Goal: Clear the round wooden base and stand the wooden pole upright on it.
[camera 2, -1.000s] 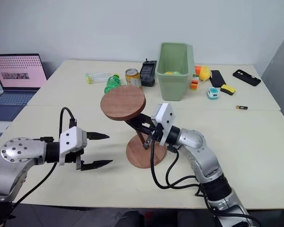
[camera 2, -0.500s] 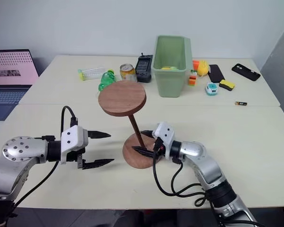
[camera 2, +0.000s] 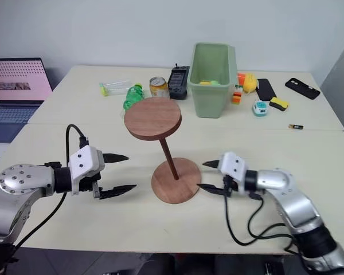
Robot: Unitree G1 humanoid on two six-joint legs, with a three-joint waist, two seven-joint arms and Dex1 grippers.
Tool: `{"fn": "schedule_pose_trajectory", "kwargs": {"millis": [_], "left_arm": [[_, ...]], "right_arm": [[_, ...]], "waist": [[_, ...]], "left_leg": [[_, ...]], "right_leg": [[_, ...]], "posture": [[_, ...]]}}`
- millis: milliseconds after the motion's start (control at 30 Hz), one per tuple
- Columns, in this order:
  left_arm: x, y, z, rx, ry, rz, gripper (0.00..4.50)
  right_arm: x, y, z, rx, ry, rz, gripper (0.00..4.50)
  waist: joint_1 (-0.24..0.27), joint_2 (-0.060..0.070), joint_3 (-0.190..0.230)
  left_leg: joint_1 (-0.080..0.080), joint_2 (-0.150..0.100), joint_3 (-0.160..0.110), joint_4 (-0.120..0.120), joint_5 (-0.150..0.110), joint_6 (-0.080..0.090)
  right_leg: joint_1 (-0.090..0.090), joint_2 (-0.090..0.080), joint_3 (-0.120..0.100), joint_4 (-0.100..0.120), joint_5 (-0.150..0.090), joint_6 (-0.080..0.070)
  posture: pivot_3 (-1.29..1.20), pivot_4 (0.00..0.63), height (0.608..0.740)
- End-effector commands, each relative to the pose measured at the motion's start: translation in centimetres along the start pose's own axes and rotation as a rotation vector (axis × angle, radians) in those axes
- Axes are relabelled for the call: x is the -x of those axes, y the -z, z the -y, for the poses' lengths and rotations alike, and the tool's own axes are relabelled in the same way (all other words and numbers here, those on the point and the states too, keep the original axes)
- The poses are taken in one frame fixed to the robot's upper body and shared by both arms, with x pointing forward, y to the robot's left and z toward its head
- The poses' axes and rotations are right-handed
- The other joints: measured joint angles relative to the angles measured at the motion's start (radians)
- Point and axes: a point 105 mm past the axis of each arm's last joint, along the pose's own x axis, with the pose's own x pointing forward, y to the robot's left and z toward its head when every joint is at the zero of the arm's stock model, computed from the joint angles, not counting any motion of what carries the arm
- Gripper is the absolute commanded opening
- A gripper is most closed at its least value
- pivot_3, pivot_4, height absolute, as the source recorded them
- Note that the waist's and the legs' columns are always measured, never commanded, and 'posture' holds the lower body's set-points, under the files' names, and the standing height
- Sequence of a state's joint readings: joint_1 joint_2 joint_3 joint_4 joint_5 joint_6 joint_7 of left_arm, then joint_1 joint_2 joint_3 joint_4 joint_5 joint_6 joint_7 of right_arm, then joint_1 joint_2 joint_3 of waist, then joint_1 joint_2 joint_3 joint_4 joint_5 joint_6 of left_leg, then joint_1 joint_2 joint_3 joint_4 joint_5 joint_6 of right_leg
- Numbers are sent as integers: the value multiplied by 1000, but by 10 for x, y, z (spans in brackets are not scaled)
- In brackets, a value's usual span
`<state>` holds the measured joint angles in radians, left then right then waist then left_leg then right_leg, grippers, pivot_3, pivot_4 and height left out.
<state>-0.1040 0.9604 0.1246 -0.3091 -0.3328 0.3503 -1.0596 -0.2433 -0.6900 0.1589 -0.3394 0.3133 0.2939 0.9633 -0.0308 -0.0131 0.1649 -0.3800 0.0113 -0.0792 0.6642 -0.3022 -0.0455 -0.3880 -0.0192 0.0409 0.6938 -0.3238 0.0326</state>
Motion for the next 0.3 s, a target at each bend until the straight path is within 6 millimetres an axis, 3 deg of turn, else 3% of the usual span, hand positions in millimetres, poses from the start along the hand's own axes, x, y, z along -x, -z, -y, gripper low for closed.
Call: {"fn": "schedule_pose_trajectory", "kwargs": {"millis": [33,133,300], "left_arm": [[17,-7,-15,-48,-52,-5,4500],[21,-8,-20,-51,-51,-8,4500],[22,-10,-21,-67,-33,4,4500]], "right_arm": [[49,-22,12,62,59,-8,3249],[75,-24,19,59,106,-63,3249],[92,-21,23,59,153,-113,3249]], "waist": [[1,0,1],[2,0,2],[-1,-1,2]], "left_leg": [[0,0,0,0,0,0],[0,0,0,0,0,0],[1,0,0,0,0,0]], "right_leg": [[0,0,0,0,0,0],[1,0,0,0,0,0],[2,0,0,0,0,0]], "posture": [[0,150,740],[0,150,740],[0,150,740]]}}
